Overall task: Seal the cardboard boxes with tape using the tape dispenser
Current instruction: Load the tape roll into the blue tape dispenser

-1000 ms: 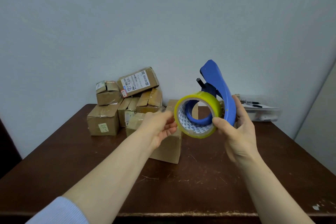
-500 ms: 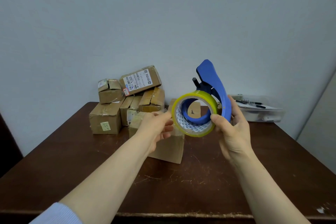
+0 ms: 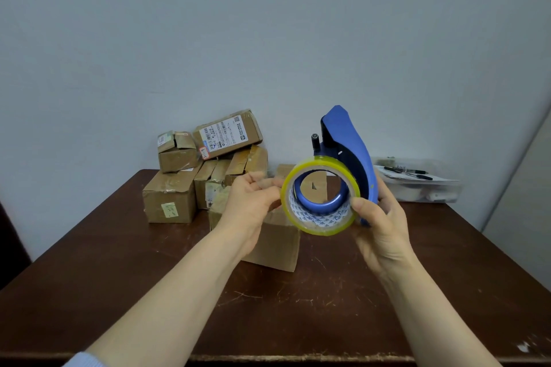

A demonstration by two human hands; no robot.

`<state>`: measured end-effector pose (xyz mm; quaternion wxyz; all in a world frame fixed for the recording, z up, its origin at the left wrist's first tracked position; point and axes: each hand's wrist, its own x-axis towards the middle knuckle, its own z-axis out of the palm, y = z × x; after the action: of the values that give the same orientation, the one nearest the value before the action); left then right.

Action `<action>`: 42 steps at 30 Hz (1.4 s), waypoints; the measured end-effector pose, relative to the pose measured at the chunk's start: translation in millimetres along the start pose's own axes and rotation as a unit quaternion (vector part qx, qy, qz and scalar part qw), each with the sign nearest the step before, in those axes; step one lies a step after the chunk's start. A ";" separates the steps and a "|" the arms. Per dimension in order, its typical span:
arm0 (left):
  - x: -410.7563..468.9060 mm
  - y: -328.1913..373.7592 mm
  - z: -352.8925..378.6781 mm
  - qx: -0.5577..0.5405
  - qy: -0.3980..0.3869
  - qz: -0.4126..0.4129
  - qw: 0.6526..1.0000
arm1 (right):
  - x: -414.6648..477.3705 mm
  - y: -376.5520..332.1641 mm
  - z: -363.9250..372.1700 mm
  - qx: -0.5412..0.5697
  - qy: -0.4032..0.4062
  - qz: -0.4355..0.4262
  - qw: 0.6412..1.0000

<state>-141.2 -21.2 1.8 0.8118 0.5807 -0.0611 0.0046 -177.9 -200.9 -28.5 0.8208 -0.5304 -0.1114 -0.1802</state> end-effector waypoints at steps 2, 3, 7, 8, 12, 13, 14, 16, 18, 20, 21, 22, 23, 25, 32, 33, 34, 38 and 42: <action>-0.1 2.0 -2.1 -0.005 -0.023 -0.013 1.000 | -0.5 -0.6 1.6 0.007 -0.007 0.002 1.000; 0.0 2.0 -3.7 -0.003 -0.031 -0.019 0.999 | -0.9 -0.6 2.4 0.008 -0.011 0.003 1.000; -9.5 6.9 -2.2 0.053 0.007 0.008 0.999 | 0.3 2.7 7.8 0.006 -0.013 0.004 1.000; -12.7 7.1 -1.3 0.059 0.018 0.017 0.998 | 0.9 3.6 9.0 0.005 -0.014 0.002 1.000; -21.6 7.8 -3.2 0.020 -0.031 0.030 0.999 | 3.0 3.3 12.6 -0.001 -0.018 -0.004 1.000; -21.9 7.2 -3.8 0.039 -0.047 0.039 0.997 | 3.3 3.2 12.8 -0.002 -0.020 -0.004 1.000; -21.6 6.2 -4.5 0.054 -0.056 0.049 0.996 | 3.7 3.4 12.9 -0.002 -0.023 -0.003 1.000; -20.8 4.7 -3.8 0.070 -0.041 0.074 0.994 | 3.4 4.5 13.2 0.000 -0.032 0.002 0.999; -20.6 6.1 -2.0 0.073 -0.012 0.092 0.993 | 1.9 5.5 13.7 0.003 -0.046 0.011 0.999; -19.1 8.1 1.1 0.071 0.017 0.090 0.993 | 1.2 5.8 14.6 -0.001 -0.064 0.019 0.998; -17.8 8.7 1.8 0.069 0.028 0.085 0.994 | 1.0 5.1 15.9 -0.007 -0.071 0.023 0.997; -17.1 9.9 2.6 0.070 0.038 0.079 0.994 | 0.6 4.0 17.1 -0.012 -0.078 0.028 0.996; -16.1 11.0 3.2 0.074 0.048 0.071 0.994 | 0.3 2.8 18.3 -0.016 -0.082 0.031 0.996; -13.4 12.5 2.5 0.079 0.059 0.048 0.994 | -0.3 0.4 20.7 -0.018 -0.083 0.036 0.996; -5.2 24.3 1.5 0.134 0.070 0.012 0.988 | -1.0 -3.4 29.7 0.009 -0.062 0.039 0.997; -5.1 25.4 0.7 0.155 0.067 0.017 0.986 | -0.7 -3.6 30.0 0.006 -0.056 0.036 0.998; -5.8 26.6 0.3 0.169 0.062 0.029 0.983 | -0.6 -3.7 30.7 0.004 -0.053 0.033 0.998; -13.4 30.5 2.3 0.280 0.017 0.090 0.956 | 1.0 -2.3 34.0 0.003 -0.051 0.032 0.998; -21.5 21.6 3.5 0.510 -0.048 0.063 0.857 | 0.1 -0.4 33.0 0.003 -0.081 0.030 0.996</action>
<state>-164.6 -16.1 21.0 0.3960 0.9078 -0.1255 0.0586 -177.8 -171.1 -14.6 0.8155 -0.5443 -0.1623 -0.1113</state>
